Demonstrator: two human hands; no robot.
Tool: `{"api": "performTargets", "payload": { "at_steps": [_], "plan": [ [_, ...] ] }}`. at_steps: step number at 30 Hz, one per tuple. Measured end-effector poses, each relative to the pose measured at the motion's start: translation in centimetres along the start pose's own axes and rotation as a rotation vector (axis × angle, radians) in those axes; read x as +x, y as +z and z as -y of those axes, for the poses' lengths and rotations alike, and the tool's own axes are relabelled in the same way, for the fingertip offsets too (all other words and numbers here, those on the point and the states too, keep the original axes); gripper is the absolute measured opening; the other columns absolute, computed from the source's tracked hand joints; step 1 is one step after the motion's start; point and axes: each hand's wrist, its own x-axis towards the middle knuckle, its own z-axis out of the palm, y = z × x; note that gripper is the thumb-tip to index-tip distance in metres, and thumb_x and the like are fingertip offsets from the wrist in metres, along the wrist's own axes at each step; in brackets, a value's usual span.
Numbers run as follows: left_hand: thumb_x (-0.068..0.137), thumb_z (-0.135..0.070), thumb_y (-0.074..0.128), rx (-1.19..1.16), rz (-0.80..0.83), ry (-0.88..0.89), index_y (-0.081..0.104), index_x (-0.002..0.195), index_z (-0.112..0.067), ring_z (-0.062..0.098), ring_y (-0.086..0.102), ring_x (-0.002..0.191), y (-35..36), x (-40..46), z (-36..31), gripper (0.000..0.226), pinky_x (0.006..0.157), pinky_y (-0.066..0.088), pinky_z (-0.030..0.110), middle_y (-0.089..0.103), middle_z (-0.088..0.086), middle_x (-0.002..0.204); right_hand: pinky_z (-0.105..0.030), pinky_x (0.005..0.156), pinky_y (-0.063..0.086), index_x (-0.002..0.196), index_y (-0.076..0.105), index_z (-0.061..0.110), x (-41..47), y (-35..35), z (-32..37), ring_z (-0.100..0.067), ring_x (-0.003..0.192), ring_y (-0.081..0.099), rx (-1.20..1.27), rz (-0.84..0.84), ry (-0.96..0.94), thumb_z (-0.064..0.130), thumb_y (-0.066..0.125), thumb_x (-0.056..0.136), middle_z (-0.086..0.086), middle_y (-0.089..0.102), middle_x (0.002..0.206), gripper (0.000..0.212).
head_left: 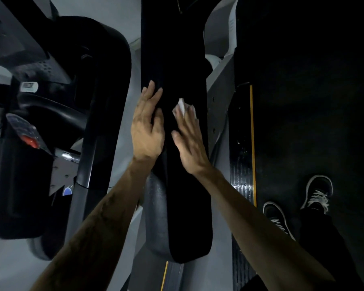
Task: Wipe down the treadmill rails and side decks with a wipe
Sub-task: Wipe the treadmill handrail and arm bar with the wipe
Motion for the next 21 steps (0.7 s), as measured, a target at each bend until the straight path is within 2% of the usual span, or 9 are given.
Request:
{"api": "performTargets", "payload": {
  "at_steps": [3, 6, 9, 15, 18, 21],
  "plan": [
    [0.106, -0.004, 0.045, 0.014, 0.024, 0.009, 0.051, 0.148, -0.005, 0.027, 0.03, 0.154, 0.0, -0.4, -0.2, 0.043, 0.123, 0.031, 0.048, 0.039, 0.012, 0.162, -0.062, 0.126, 0.008, 0.163, 0.013, 0.004, -3.0, 0.0, -1.1, -0.034, 0.159, -0.005, 0.04, 0.012, -0.047, 0.048, 0.028, 0.11, -0.016, 0.002, 0.172, 0.07],
    [0.108, -0.006, 0.043, 0.047, 0.019, -0.012, 0.049, 0.15, -0.006, 0.024, 0.029, 0.155, 0.0, -0.8, -0.6, 0.043, 0.124, 0.03, 0.045, 0.037, 0.009, 0.164, -0.066, 0.123, 0.017, 0.161, 0.021, 0.0, -8.1, 0.2, -0.7, -0.037, 0.159, -0.002, 0.07, 0.06, -0.074, 0.05, 0.033, 0.109, -0.01, 0.005, 0.173, 0.072],
    [0.109, -0.01, 0.041, 0.048, 0.025, -0.029, 0.046, 0.152, -0.008, 0.022, 0.025, 0.156, -0.1, -2.2, -0.8, 0.043, 0.125, 0.028, 0.046, 0.033, 0.007, 0.166, -0.064, 0.125, 0.012, 0.162, 0.019, 0.002, -10.9, 0.4, 0.7, -0.034, 0.159, -0.004, 0.058, 0.113, -0.1, 0.054, 0.032, 0.108, 0.001, 0.0, 0.173, 0.076],
    [0.109, -0.005, 0.039, 0.005, 0.047, -0.051, 0.042, 0.154, -0.008, 0.022, 0.019, 0.158, -0.6, -5.8, -0.8, 0.045, 0.128, 0.023, 0.041, 0.029, 0.007, 0.168, -0.06, 0.127, 0.006, 0.16, 0.02, -0.001, -6.9, -0.2, 1.4, -0.035, 0.159, -0.003, -0.036, 0.076, -0.214, 0.033, 0.041, 0.105, -0.017, 0.007, 0.171, 0.068],
    [0.109, -0.003, 0.039, -0.016, 0.065, -0.062, 0.042, 0.154, -0.006, 0.023, 0.018, 0.158, -0.7, -7.0, -0.9, 0.046, 0.128, 0.021, 0.042, 0.028, 0.007, 0.168, -0.055, 0.128, 0.001, 0.161, 0.018, 0.005, -4.9, 0.1, 0.7, -0.029, 0.159, -0.006, -0.07, 0.042, -0.12, 0.037, 0.034, 0.108, -0.015, 0.004, 0.172, 0.064],
    [0.109, -0.005, 0.04, -0.031, 0.052, -0.068, 0.045, 0.153, -0.006, 0.022, 0.02, 0.157, -0.8, -7.4, -0.9, 0.044, 0.127, 0.023, 0.043, 0.03, 0.006, 0.167, -0.064, 0.125, 0.01, 0.159, 0.021, -0.003, -6.3, 0.5, -0.6, -0.038, 0.159, -0.003, -0.035, 0.011, -0.113, 0.039, 0.033, 0.11, -0.022, 0.004, 0.17, 0.065]
  ]
}}
